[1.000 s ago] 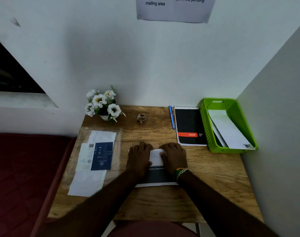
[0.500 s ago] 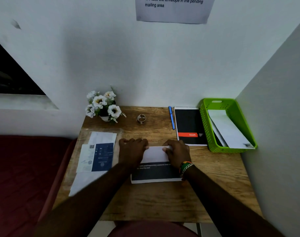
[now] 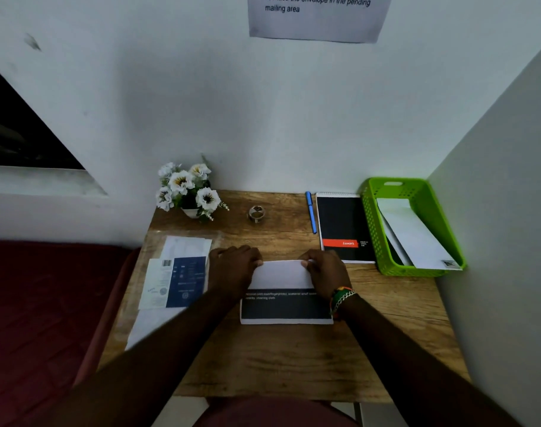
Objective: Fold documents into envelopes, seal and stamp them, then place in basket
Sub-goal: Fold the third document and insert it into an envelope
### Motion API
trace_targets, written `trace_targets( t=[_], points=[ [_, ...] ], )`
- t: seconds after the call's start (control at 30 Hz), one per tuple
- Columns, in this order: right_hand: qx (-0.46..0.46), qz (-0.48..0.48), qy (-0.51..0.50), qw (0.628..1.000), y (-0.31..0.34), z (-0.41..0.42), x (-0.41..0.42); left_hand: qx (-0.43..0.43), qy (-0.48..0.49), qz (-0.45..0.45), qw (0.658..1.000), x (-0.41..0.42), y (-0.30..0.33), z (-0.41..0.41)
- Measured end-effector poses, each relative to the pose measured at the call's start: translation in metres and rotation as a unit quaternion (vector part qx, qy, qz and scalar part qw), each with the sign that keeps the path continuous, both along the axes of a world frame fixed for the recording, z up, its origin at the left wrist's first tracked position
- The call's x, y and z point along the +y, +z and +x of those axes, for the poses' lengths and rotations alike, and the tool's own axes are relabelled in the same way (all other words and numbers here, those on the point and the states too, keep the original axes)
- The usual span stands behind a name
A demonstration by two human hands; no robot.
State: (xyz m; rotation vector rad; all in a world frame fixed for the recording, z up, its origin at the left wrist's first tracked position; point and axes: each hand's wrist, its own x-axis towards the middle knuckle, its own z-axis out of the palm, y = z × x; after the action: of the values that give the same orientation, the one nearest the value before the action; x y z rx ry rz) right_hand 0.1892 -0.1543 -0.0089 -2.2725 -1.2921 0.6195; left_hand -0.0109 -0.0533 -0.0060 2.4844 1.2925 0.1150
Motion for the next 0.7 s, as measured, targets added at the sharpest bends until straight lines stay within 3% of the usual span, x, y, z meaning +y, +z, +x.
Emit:
trace_targets(
  t=[0.2, 0.37, 0.53, 0.7],
  points=[
    [0.015, 0.026, -0.057, 0.998, -0.006, 0.026, -0.015, 0.017, 0.029, 0.013, 0.999, 0.013, -0.001, -0.026],
    [0.037, 0.072, -0.084, 0.993, -0.003, 0.034, -0.025, -0.053, 0.025, -0.01, 0.998, 0.011, 0.004, -0.031],
    [0.079, 0.076, -0.032, 0.993, 0.001, 0.021, -0.021, -0.113, 0.01, -0.006, 0.993, 0.004, 0.004, -0.022],
    [-0.027, 0.104, 0.028, 0.994, 0.004, 0.011, -0.021, -0.142, -0.043, 0.017, 0.989, 0.002, -0.002, -0.023]
  ],
)
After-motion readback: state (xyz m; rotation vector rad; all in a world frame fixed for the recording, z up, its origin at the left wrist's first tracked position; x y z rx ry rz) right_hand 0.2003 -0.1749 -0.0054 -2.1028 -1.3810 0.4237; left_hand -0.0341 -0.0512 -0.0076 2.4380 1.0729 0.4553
